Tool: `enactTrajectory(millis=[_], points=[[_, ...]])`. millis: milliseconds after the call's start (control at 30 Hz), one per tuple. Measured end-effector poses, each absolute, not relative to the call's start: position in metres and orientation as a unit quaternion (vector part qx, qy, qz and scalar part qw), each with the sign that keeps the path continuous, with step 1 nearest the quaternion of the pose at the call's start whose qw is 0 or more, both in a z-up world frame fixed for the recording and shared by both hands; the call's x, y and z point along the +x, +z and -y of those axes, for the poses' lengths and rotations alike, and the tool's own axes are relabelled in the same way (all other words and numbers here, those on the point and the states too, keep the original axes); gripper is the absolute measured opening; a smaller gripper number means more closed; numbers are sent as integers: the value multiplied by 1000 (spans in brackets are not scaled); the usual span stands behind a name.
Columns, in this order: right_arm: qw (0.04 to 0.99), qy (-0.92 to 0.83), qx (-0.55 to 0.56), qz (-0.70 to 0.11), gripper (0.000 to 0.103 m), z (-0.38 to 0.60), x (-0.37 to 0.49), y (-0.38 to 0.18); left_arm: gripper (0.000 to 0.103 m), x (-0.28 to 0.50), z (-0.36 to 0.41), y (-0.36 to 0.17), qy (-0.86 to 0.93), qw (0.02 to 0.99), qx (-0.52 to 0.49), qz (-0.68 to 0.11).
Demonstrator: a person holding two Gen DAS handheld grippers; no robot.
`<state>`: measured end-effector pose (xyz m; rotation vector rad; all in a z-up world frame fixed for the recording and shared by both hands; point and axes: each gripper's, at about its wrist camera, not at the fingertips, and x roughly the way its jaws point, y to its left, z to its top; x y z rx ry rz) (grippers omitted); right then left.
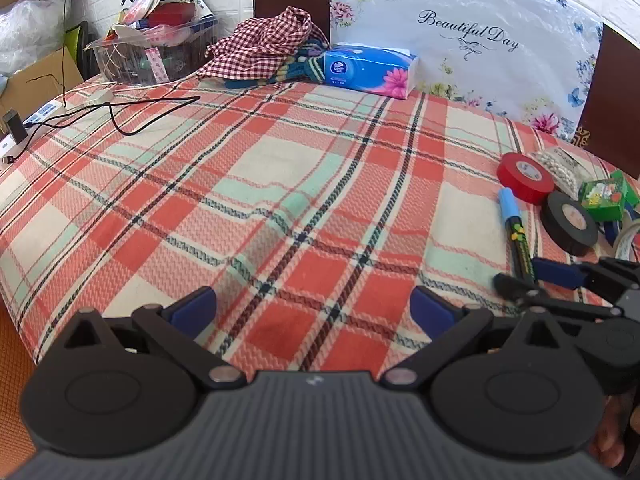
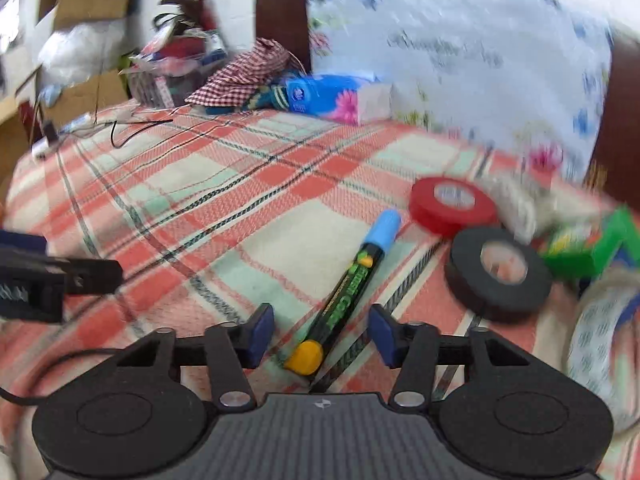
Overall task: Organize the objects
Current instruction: 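Grasp the blue-capped marker with the left gripper, then carry the marker into the brown box and open the left gripper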
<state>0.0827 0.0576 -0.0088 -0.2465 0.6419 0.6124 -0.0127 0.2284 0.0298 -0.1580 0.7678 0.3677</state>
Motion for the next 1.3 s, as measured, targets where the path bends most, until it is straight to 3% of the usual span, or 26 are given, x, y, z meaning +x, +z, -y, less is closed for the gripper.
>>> enactTrajectory(millis=[67, 267, 367, 567, 733, 800, 867, 900, 933, 1100, 1300], points=[[896, 297, -136, -302, 15, -51, 76, -7, 103, -12, -225, 30, 174, 908, -76, -374], [903, 275, -167, -283, 15, 10, 29, -11, 102, -9, -194, 39, 103, 918, -85, -374], [912, 247, -155, -287, 15, 61, 1, -14, 96, -5, -160, 41, 26, 914, -103, -393], [926, 200, -62, -315, 15, 131, -21, -15, 96, 10, -66, 34, -107, 889, -112, -430], [902, 230, 91, -354, 15, 166, -1, -20, 90, 34, -8, 10, -145, 852, -104, -492], [889, 243, 145, -360, 15, 179, 2, -24, 88, 33, 6, 8, -136, 864, -92, -476], [876, 255, 187, -364, 15, 186, 4, -27, 70, 32, 20, 9, -138, 868, -69, -473], [872, 260, 199, -364, 15, 188, 2, -28, 38, 30, 25, 11, -140, 871, -58, -468], [870, 266, 205, -362, 15, 191, 1, -29, 31, 30, 29, 11, -145, 869, -53, -471], [873, 294, 204, -331, 18, 197, -9, -26, 25, 27, 30, 33, -152, 877, -62, -452], [905, 298, 194, -232, 18, 221, -12, 8, 21, 33, 72, 105, -208, 907, -16, -365]])
